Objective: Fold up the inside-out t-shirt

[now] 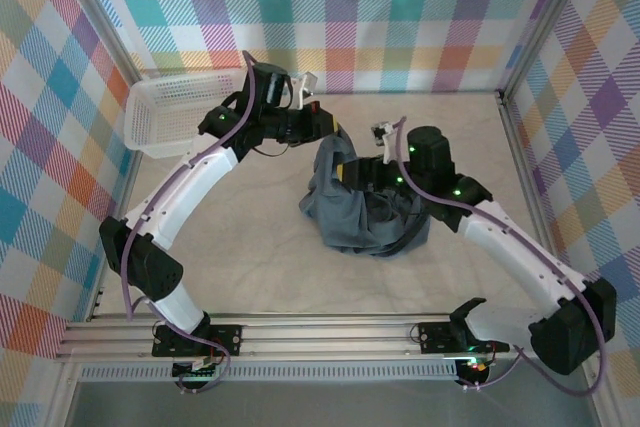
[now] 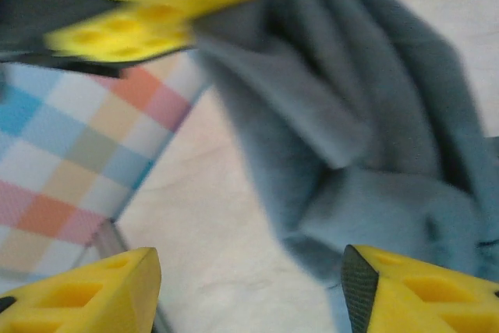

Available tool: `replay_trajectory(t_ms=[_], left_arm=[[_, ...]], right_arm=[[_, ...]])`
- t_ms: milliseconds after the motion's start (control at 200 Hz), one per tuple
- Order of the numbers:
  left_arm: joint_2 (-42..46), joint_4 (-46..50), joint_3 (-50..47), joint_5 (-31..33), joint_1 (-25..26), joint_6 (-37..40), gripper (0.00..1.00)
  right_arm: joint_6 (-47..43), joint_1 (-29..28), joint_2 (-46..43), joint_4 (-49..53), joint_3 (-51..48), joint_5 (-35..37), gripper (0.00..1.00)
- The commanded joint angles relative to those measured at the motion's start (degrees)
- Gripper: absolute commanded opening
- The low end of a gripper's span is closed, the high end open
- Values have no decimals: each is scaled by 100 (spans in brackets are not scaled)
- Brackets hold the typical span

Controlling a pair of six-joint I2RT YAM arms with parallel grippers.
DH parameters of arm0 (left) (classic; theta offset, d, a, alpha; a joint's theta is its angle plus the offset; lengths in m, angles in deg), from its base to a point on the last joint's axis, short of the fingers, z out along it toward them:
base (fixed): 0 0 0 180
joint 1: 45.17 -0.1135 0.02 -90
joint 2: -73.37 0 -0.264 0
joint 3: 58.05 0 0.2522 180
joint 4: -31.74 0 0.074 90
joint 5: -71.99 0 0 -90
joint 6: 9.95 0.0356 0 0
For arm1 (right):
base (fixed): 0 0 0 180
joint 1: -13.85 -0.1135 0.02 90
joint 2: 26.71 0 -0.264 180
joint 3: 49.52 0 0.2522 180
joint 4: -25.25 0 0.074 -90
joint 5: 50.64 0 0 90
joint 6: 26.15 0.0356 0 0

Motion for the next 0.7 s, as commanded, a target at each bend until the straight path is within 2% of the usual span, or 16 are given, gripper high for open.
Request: replay_trajectory(t_ms=[0, 40, 80, 100, 185, 225, 310, 410, 470, 540, 615, 695], left_arm=[[78, -31, 285, -118, 11, -249, 0], [82, -22, 296, -135, 12, -268, 0], [111, 5, 297, -120, 5, -267, 0], [127, 16, 297, -112, 3, -266, 0], [214, 114, 228, 30, -47, -232, 0], [290, 152, 129, 138, -114, -185, 0], [472, 215, -259, 302, -413, -14, 0], [671, -64, -1024, 148, -877, 535, 0], [777, -388, -1472, -217, -1089, 886, 0], [916, -856, -1859, -662, -1255, 807, 15], [1125, -1084, -2025, -761, -1281, 845, 34], [1405, -1080, -2120, -748, -1281, 1087, 48]], right_arm=[[-650, -35, 567, 31, 202, 970, 64], [-765, -36, 746, 155, 358, 952, 62], [-852, -36, 860, 274, 511, 826, 55], [-900, -36, 893, 305, 568, 726, 48], [-928, -22, 831, 315, 652, 367, 9], [-858, 5, 710, 322, 646, 211, 0], [-631, 167, 361, 194, 517, -483, 0], [55, 661, 146, -538, 287, -2559, 0], [899, 967, 199, -1563, 78, -3775, 0], [1871, 1155, 408, -2693, -119, -4619, 0], [1960, 1177, 641, -2724, -23, -4989, 0], [1914, 1179, 780, -2691, 61, -5032, 0]])
